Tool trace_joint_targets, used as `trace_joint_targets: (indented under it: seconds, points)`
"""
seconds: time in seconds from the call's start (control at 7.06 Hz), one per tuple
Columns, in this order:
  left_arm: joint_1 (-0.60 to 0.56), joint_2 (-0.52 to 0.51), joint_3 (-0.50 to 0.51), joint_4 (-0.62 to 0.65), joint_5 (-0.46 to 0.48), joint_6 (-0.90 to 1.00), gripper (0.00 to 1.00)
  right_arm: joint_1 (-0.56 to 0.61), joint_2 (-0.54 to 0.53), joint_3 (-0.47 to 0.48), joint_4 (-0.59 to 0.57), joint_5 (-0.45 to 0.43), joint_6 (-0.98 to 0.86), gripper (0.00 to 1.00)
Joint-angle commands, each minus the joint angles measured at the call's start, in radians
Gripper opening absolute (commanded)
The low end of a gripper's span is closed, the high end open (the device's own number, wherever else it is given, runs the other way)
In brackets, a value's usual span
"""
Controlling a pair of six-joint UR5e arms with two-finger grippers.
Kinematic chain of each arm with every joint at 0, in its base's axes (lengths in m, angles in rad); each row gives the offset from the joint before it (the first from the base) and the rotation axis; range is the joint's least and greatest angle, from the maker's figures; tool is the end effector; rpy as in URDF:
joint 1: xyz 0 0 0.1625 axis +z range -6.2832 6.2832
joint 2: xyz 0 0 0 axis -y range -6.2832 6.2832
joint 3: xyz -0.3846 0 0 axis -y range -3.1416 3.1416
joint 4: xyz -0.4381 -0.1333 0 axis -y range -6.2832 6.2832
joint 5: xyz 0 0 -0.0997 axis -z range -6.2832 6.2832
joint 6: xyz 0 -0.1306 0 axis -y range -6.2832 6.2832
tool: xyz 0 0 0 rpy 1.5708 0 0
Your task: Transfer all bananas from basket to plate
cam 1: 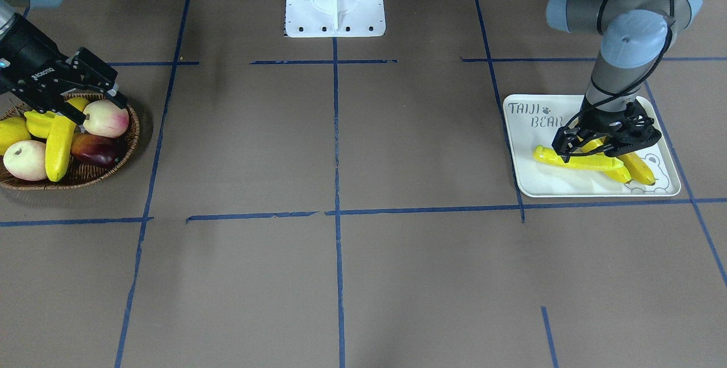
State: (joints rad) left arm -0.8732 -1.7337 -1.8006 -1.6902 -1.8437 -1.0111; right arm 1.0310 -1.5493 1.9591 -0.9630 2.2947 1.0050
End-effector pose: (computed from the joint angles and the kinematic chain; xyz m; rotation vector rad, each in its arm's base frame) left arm 0.3203 -0.5349 0.4351 0.1332 0.5603 -0.2349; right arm -0.2403 -0.4922 0.3390 0.2340 -1.1426 0.0433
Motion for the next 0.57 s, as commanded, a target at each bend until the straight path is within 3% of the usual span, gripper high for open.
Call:
trace_joint_targets:
  seconds: [0.0, 0.42]
  points:
    - [-0.001, -0.006, -0.029, 0.001, -0.008, -0.003, 1.00, 0.003, -0.049, 0.003, 0.003, 0.002, -0.019, 1.00]
    - [-0.012, -0.006, -0.112, 0.007, -0.083, -0.017, 1.00, 0.024, -0.165, 0.003, 0.015, -0.003, -0.157, 1.00]
